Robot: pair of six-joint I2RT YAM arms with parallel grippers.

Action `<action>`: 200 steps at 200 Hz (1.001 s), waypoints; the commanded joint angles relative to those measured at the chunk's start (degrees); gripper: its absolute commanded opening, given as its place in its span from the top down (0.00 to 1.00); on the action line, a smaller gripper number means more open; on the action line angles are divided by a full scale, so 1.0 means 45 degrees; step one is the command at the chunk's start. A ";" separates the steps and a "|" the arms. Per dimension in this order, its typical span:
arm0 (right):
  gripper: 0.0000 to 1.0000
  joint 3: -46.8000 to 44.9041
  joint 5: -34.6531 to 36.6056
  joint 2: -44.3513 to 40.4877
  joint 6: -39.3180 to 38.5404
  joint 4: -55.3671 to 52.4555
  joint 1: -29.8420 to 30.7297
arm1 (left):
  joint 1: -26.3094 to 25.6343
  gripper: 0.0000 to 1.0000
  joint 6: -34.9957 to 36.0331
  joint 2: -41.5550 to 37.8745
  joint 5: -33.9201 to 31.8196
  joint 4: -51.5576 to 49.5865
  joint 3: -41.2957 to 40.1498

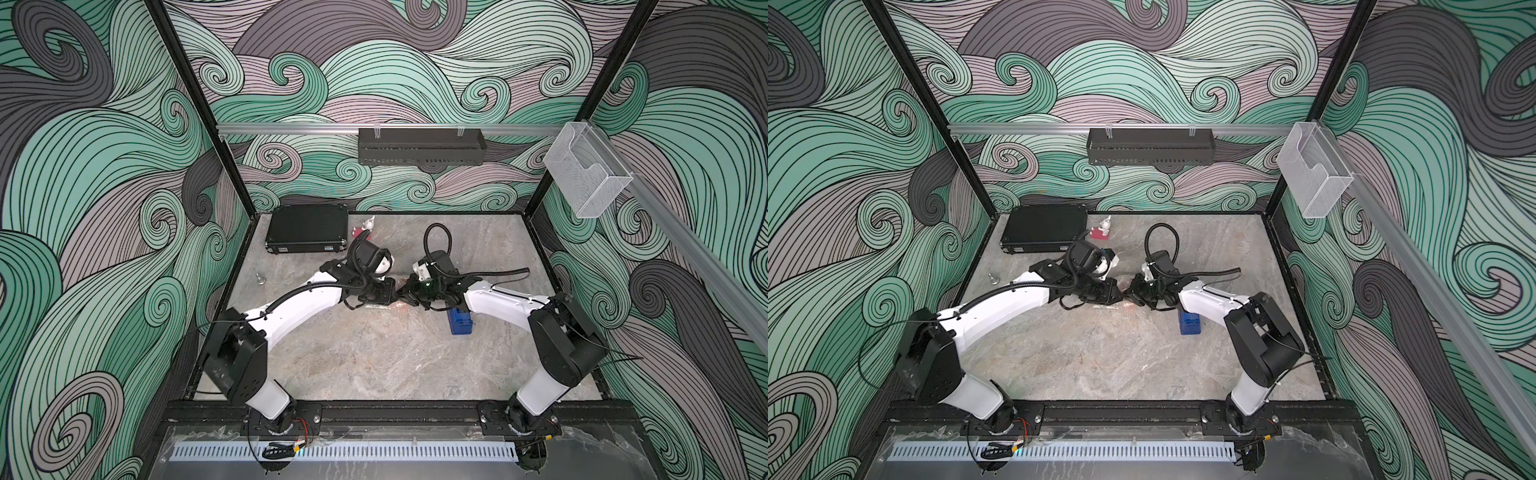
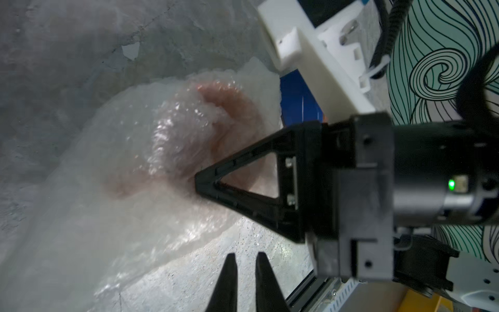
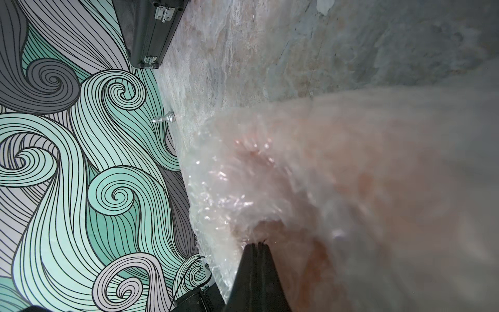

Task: Wrap mugs in bubble wrap
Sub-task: Stick the tape on the bubble wrap.

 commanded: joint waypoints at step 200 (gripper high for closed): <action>0.79 0.1483 0.0884 -0.0625 -0.1567 -0.2938 0.0043 | 0.0040 0.87 0.0446 0.1790 0.0065 0.0438 -0.0619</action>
